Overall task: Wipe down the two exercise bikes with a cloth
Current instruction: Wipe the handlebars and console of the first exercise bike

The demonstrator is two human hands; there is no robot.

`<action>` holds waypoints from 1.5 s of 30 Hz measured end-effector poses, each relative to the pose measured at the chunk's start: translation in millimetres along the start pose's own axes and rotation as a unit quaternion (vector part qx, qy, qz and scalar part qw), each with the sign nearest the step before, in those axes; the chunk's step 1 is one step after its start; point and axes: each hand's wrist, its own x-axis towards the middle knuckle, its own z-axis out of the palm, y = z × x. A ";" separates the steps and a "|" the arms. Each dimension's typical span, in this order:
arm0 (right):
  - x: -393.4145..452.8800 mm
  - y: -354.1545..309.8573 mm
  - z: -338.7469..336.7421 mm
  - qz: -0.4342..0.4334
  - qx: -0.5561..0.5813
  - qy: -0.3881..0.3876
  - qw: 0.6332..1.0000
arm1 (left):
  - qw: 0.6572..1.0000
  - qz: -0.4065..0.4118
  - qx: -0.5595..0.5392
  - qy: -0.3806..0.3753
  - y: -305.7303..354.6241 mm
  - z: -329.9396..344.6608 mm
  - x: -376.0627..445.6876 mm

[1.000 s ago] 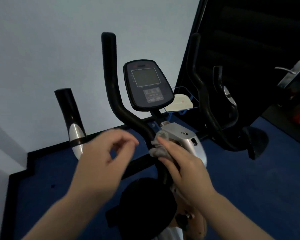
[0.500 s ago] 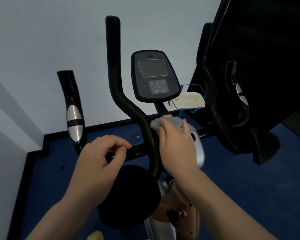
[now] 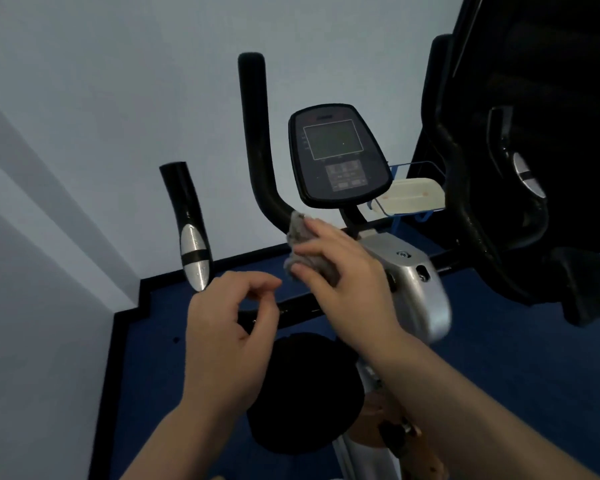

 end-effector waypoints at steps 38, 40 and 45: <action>-24.6 -80.9 69.2 0.243 -0.370 0.074 0.894 | 0.908 0.332 -0.041 -0.251 -104.3 -56.0 105.9; -22.8 -74.6 71.5 0.240 -0.432 0.087 0.865 | 0.912 0.326 -0.044 -0.244 -103.7 -56.2 104.6; -17.2 -81.2 82.5 0.246 -0.220 0.031 0.943 | 0.916 0.312 -0.062 -0.244 -103.3 -55.3 104.3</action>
